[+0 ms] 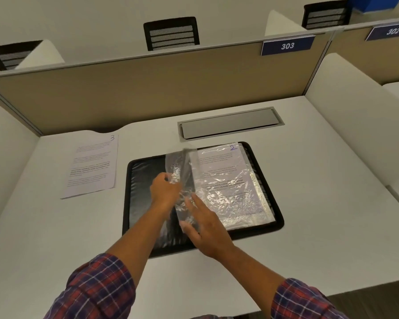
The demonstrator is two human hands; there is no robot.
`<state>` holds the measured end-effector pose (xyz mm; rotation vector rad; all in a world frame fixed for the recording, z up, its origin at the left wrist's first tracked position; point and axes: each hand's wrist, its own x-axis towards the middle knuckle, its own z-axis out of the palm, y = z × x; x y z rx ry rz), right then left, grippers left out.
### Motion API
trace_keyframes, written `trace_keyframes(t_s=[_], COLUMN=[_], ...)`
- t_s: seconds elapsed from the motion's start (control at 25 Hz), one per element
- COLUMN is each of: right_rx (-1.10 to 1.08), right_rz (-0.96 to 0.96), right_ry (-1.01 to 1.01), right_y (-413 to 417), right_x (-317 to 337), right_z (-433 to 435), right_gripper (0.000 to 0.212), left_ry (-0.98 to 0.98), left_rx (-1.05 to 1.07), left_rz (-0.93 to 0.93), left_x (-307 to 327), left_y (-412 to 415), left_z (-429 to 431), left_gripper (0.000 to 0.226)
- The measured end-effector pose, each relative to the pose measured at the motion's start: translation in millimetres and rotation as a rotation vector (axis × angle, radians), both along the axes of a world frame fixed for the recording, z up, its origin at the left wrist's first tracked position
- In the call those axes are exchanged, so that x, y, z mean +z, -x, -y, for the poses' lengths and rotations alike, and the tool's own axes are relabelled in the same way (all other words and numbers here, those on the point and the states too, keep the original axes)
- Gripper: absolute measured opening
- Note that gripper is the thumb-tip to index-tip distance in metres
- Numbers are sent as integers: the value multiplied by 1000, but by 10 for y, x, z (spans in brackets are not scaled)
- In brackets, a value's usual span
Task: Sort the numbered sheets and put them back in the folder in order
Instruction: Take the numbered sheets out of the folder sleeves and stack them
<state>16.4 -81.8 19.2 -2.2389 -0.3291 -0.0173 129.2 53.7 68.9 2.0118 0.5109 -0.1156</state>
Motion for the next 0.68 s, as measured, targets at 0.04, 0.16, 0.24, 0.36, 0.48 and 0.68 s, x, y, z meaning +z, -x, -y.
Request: trace_keyframes(t_s=[0.04, 0.16, 0.24, 0.36, 0.48, 0.68], right_rx=[-24, -163, -193, -177, -163, -166], right_rz=[0, -45, -119, -123, -108, -118], right_ry=[-22, 151, 351, 509, 586, 611], right_y=[-3, 25, 68, 128, 213, 293], right_x=[-50, -201, -305, -466, -559, -595], right_z=[28, 180, 317, 480, 586, 691], right_gripper=[66, 75, 87, 99, 100, 84], left_ry=[31, 128, 106, -50, -253, -385], left_rx=[35, 84, 107, 140, 118, 46], left_rz=[-12, -69, -100, -132, -68, 16], left_x=[-52, -203, -288, -405, -520, -498], left_y=[-12, -11, -11, 19, 90, 226], left_z=[-129, -513, -702, -927, -1109, -1073], left_gripper=[15, 16, 19, 22, 17, 35])
